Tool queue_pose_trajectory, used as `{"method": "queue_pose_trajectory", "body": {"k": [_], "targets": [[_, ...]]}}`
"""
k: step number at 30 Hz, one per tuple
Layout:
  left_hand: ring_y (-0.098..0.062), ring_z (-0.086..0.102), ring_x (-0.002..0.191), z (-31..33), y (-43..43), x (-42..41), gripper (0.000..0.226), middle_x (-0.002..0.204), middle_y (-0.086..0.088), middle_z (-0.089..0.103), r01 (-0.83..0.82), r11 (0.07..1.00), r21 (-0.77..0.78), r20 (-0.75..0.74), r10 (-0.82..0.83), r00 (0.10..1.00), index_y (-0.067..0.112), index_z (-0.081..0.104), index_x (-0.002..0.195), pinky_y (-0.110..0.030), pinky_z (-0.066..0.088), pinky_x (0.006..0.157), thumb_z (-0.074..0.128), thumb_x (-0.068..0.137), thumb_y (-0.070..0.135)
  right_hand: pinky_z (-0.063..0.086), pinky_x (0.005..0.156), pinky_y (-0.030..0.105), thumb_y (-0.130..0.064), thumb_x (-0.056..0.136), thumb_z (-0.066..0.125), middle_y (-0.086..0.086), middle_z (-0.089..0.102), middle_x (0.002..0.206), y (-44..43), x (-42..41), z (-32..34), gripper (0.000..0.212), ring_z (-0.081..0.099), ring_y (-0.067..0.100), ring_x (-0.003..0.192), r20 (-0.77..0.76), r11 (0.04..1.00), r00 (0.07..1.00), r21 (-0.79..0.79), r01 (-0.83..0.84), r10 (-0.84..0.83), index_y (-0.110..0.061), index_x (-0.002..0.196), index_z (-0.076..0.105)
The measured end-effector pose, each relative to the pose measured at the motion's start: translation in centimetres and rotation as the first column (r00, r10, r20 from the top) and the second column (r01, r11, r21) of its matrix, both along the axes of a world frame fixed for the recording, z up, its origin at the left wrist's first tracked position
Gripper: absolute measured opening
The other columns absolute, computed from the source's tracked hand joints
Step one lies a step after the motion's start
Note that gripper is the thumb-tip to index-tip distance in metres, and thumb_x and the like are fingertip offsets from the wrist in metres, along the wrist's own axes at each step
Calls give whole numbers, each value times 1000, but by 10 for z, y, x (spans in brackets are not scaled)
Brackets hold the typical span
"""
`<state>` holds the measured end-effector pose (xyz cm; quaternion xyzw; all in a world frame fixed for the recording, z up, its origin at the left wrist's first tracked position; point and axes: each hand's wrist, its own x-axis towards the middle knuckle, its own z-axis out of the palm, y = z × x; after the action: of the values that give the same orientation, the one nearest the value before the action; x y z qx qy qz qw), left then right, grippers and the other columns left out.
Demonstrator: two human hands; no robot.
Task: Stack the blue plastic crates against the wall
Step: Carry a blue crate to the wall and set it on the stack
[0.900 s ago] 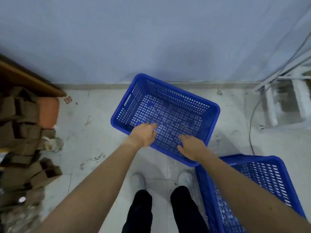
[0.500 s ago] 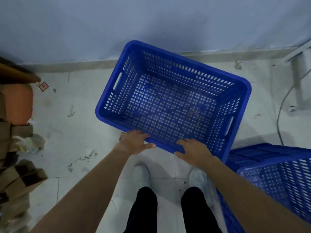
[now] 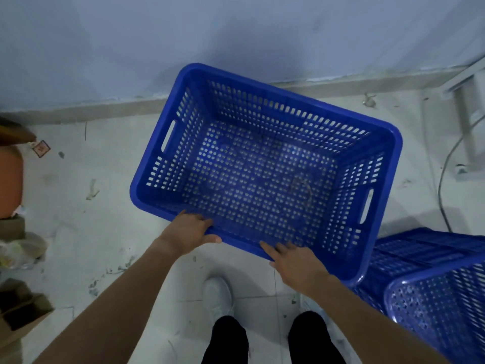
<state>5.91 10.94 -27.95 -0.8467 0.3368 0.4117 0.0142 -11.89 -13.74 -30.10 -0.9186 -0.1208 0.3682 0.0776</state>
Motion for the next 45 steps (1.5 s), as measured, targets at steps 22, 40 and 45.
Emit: {"method": "queue_pose_trajectory", "body": {"k": [22,40,45], "targets": [[-20,62,115,-8,-45,37,44,128,4,63,73,997,-33,198,-65,978,27,42,142,-38,53,95,35,104,47,45,67,33,-45,103,36,-5,57,136,-125,103,18,52,62,20,106,218,985,964,-120,-127,150,-34,153,22],[-23,66,108,-6,-62,32,48,122,1,68,24,1000,-19,321,-17,947,28,45,141,-39,53,88,35,102,53,50,92,40,-57,98,42,2,62,129,-150,112,22,48,60,25,114,95,970,981,-160,181,-167,-28,136,51],[-29,54,128,26,-70,27,61,147,-3,53,-146,989,-31,175,149,973,34,21,157,-45,48,101,31,101,57,46,101,39,-56,98,42,4,57,138,-149,100,54,55,55,26,123,91,926,929,-93,367,-359,-26,143,47]]}}
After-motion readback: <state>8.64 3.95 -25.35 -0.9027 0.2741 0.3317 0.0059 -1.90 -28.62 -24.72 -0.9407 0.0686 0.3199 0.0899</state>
